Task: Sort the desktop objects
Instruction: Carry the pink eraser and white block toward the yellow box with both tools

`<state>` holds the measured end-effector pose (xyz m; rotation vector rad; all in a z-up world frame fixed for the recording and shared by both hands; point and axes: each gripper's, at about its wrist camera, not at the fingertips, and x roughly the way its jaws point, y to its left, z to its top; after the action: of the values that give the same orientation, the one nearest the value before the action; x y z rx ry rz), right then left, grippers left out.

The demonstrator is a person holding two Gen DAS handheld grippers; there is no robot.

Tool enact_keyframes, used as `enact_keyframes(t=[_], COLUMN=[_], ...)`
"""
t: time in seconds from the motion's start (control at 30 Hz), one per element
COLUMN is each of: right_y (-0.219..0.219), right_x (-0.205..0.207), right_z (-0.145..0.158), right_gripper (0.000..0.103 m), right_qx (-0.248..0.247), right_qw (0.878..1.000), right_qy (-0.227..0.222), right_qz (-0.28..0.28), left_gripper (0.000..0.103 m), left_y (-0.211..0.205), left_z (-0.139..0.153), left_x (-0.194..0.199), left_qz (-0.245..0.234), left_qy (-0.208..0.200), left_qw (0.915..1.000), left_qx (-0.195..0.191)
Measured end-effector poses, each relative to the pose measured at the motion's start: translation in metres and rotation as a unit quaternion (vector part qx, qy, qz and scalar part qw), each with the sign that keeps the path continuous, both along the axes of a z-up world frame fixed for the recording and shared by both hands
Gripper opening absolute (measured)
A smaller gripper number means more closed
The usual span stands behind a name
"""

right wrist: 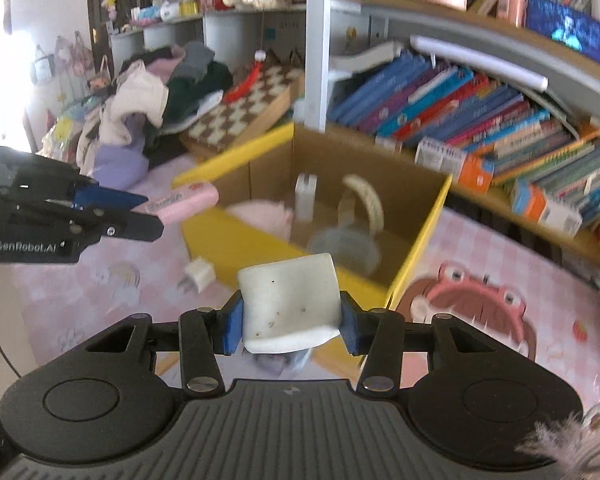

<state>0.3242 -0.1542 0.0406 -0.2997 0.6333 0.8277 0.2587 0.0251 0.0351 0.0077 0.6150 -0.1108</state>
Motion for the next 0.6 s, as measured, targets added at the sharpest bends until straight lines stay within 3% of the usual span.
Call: enact_keyframes(t=[0.27, 0.6], right_y=[0.016, 0.033], right_x=[0.032, 0.079], right_z=[0.023, 0.031], right_gripper=[0.044, 0.044], right_qx=[-0.002, -0.012], right_qw=[0.999, 0.998], right_qy=[-0.043, -0.06], right_qz=[0.016, 0.021], left_gripper=[0.022, 0.022], left_y=[0.005, 0.016], left_z=[0.017, 0.021], left_x=[0.024, 0.061], left_qz=[-0.003, 0.007], left_qy=[-0.027, -0.034], left_qw=[0.9993, 0.9983], left_qx=[0.024, 0.047])
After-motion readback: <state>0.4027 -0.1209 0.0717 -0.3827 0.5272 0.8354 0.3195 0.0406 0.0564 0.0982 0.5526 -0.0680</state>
